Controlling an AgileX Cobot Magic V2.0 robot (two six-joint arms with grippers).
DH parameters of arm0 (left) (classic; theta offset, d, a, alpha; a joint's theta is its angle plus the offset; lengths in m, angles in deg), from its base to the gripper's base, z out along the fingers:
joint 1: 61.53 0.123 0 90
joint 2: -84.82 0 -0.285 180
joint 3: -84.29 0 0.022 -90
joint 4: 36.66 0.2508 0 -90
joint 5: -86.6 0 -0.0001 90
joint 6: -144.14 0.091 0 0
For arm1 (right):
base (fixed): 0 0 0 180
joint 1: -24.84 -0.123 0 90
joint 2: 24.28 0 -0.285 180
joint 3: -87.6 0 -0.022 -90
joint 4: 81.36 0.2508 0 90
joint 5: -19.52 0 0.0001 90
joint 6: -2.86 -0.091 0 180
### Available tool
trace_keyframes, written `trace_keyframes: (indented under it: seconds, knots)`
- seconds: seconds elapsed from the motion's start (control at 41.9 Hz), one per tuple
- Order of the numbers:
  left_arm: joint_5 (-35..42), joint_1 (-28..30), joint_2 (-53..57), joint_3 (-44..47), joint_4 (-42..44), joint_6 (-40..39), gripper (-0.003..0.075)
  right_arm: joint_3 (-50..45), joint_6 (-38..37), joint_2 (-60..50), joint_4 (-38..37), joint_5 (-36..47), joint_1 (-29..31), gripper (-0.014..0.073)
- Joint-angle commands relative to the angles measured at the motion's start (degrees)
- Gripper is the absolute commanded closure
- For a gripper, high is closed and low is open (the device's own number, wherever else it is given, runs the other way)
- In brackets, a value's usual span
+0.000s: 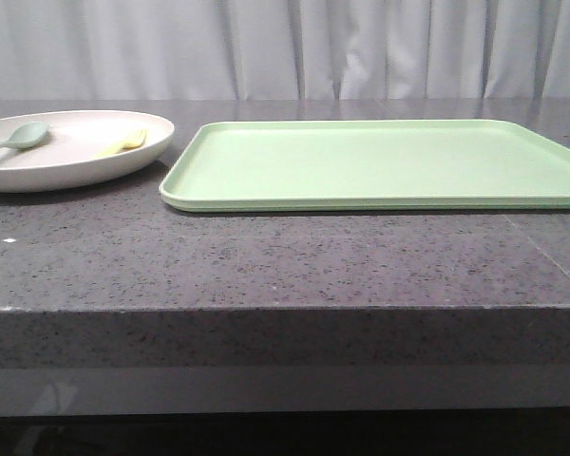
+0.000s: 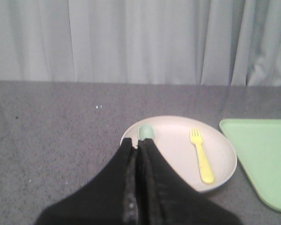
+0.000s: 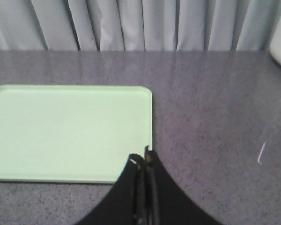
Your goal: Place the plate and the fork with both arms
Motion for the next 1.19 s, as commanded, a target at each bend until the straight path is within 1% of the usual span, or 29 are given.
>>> trace_keyframes:
  seconds: [0.0,0.287,0.764,0.836,0.883,0.955,0.979,1.003,1.027,1.051,1.098,1.146,1.17]
  knots:
    - [2.06,0.19,-3.55,-2.01,0.06,-0.59,0.074,2.1,0.89,4.54,0.43,2.3,0.18,0.0681]
    - [1.9,0.19,-7.86,-2.01,0.06,-0.59,0.0741,2.1,0.89,10.34,0.43,2.07,0.18,0.0681]
    - [1.9,0.19,-8.76,-2.01,-0.03,-0.59,0.074,2.1,0.89,10.42,0.48,1.87,0.18,0.068]
    - [1.9,0.19,-8.76,-2.01,-0.03,-1.27,0.0729,2.1,0.52,10.42,0.71,1.81,0.18,0.0663]
    - [2.19,0.19,-8.76,-2.01,-0.03,-3.22,0.0686,2.1,-0.22,10.42,0.71,1.99,0.18,0.0598]
    - [2.44,0.19,-8.76,-2.01,0.08,-4.22,0.0561,2.1,-0.22,10.42,0.71,1.99,0.18,0.0426]
    - [2.44,0.19,-8.76,-2.01,0.21,-4.22,0.0492,2.1,-0.17,10.42,0.6,1.99,0.18,0.0344]
    - [2.33,0.19,-8.76,-2.01,0.44,-4.22,0.0435,2.1,-0.17,10.42,0.52,1.99,0.18,0.0284]
    - [2.33,0.19,-8.76,-2.01,0.88,-4.12,0.036,2.1,-0.17,10.42,0.51,1.99,0.18,0.0213]
    - [2.33,0.19,-8.76,-2.01,1.16,-4.12,0.0307,2.1,-0.17,10.42,0.51,1.99,0.18,0.0154]
    - [2.33,0.19,-8.76,-2.01,1.51,-4.12,0.0192,2.1,-0.17,10.42,0.57,1.99,0.18,0.0083]
    - [2.33,0.19,-8.76,-2.01,1.51,-4.12,0.0139,2.1,-0.17,10.42,0.57,1.99,0.18,0.0048]
    - [2.33,0.19,-8.76,-2.01,1.51,-4.12,0.013,2.1,-0.17,10.42,0.57,1.99,0.18,0.0045]
